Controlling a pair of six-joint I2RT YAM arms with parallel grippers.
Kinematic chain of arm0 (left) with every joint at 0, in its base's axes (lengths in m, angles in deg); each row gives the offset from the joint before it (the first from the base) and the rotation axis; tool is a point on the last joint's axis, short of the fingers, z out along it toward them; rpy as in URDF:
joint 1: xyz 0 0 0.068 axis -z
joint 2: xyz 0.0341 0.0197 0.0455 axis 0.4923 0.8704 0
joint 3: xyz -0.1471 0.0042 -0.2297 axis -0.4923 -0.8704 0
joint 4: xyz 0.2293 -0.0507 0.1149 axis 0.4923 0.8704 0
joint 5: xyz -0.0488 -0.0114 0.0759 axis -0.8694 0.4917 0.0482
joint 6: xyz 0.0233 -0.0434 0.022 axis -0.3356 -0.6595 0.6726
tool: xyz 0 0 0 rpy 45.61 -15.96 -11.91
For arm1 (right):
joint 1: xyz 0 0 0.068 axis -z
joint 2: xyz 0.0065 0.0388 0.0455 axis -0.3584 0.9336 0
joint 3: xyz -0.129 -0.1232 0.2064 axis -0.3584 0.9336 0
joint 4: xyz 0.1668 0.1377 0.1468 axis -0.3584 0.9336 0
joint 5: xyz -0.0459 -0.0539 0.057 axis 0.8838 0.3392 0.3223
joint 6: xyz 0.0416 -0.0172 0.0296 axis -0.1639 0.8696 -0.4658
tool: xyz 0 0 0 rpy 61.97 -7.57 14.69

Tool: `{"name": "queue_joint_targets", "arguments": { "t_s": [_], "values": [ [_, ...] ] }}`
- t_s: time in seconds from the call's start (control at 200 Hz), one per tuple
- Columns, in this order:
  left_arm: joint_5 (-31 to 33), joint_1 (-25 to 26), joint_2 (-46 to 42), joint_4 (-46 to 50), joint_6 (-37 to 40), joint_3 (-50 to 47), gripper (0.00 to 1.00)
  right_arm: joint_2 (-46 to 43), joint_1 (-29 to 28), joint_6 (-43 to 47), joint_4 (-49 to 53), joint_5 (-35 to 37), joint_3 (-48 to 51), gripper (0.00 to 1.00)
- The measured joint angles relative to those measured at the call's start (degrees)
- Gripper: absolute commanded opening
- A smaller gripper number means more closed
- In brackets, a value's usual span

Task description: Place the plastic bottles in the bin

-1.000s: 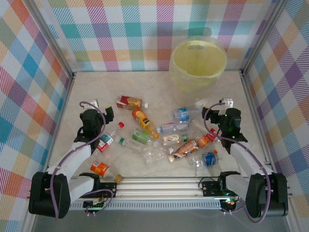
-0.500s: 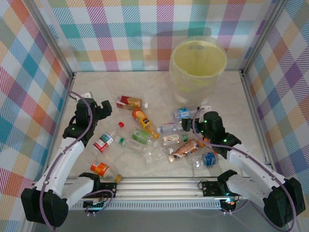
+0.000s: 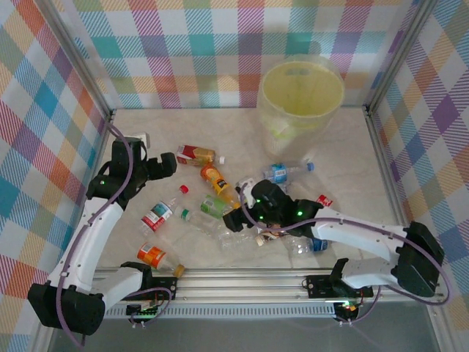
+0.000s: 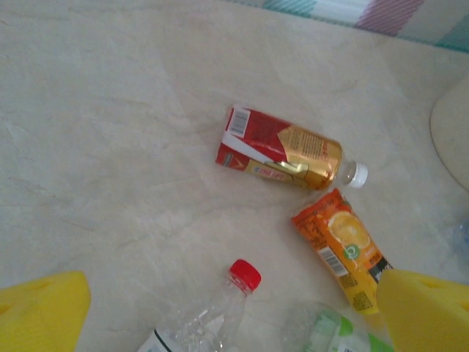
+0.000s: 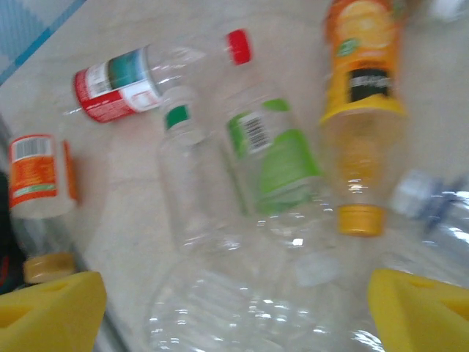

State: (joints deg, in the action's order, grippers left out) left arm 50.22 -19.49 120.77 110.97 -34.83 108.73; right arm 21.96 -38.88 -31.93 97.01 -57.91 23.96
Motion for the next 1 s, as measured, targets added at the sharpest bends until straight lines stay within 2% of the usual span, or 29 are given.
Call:
{"name": "queue_joint_targets", "arguments": {
  "t_s": [0.21, 0.44, 0.765, 1.0],
  "values": [
    [-1.31, 0.0, 1.49, 2.03, 1.77, 0.63, 1.0, 11.98, -5.64, -1.09, -1.73, -5.95, -6.4, 0.73],
    [-2.69, 0.0, 1.55, 1.75, 2.95, 0.5, 1.0, 20.04, -9.75, -2.14, -2.95, -9.18, -11.34, 0.67],
    [-3.82, 0.0, 1.57, 1.38, 3.15, -0.48, 1.0, 31.91, -14.05, -4.0, -4.83, -14.38, -19.47, 0.67],
    [-3.82, 0.02, 1.57, 1.4, 3.13, -0.48, 1.0, 38.21, -15.17, -4.81, -5.31, -16.87, -23.96, 0.68]
  ]
}}
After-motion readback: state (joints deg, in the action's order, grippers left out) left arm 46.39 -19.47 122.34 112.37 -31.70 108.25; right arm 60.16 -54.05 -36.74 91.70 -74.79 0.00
